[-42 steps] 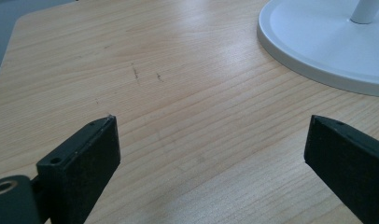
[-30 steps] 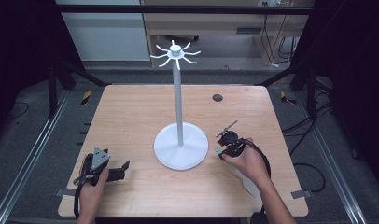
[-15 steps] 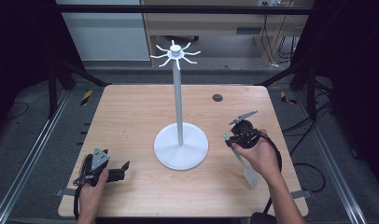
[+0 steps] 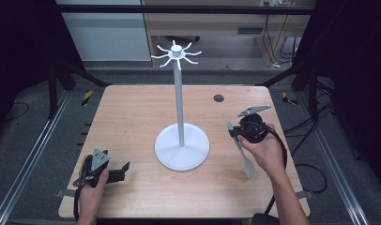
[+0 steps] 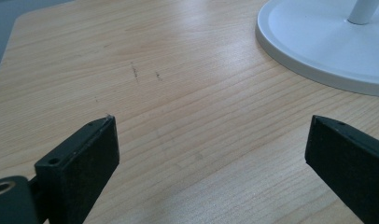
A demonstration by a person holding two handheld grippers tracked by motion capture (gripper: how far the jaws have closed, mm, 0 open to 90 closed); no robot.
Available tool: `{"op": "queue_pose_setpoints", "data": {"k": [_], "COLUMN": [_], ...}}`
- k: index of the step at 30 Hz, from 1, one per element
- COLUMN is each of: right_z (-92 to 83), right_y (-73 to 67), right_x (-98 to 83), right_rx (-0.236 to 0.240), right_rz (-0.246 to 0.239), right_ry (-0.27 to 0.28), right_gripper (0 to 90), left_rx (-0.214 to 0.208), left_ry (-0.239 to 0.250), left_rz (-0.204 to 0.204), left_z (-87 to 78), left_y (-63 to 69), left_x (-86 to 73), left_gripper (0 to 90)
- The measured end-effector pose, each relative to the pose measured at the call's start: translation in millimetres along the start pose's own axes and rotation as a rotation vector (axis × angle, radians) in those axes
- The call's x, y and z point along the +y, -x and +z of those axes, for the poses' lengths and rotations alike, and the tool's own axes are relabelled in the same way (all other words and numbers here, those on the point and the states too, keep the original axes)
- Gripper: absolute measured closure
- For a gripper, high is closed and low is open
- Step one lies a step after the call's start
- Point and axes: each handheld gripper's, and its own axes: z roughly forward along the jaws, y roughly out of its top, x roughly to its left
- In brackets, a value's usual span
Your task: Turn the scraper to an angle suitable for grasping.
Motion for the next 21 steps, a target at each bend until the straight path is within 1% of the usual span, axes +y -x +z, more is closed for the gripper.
{"op": "queue_pose_setpoints", "data": {"k": [4, 5, 6, 11, 13, 15, 21], "right_z": [-5.6, -9.1, -9.1, -17.6, -20.4, -23.5, -34.7], "right_y": [0.2, -0.5, -0.5, -1.0, -0.7, -0.2, 0.7], "right_x": [2.9, 5.0, 5.0, 10.2, 11.3, 11.9, 13.8], "right_rx": [0.004, 0.004, 0.004, 0.008, 0.008, 0.009, 0.014], "right_rz": [0.004, 0.008, 0.008, 0.006, 0.015, 0.024, 0.026], "right_ry": [0.053, 0.083, 0.083, 0.132, 0.146, 0.166, 0.239], "right_gripper": [74.4, 74.3, 74.3, 74.4, 74.4, 74.4, 74.4], "left_rx": [0.000, 0.000, 0.000, 0.001, 0.001, 0.001, 0.003], "left_ry": [-0.001, -0.001, -0.001, -0.001, 0.000, -0.001, 0.000], "left_rz": [0.000, -0.001, -0.001, 0.000, 0.000, 0.001, 0.002], "left_z": [-0.2, -0.2, -0.2, -0.1, -0.3, -0.1, -0.1], "left_y": [-0.5, -0.5, -0.5, -0.3, -0.3, -0.6, 0.0], "left_x": [0.0, 0.0, 0.0, 0.0, 0.1, 0.1, 0.2], "left_gripper": [2.6, 2.6, 2.6, 2.6, 2.6, 2.6, 2.6]}}
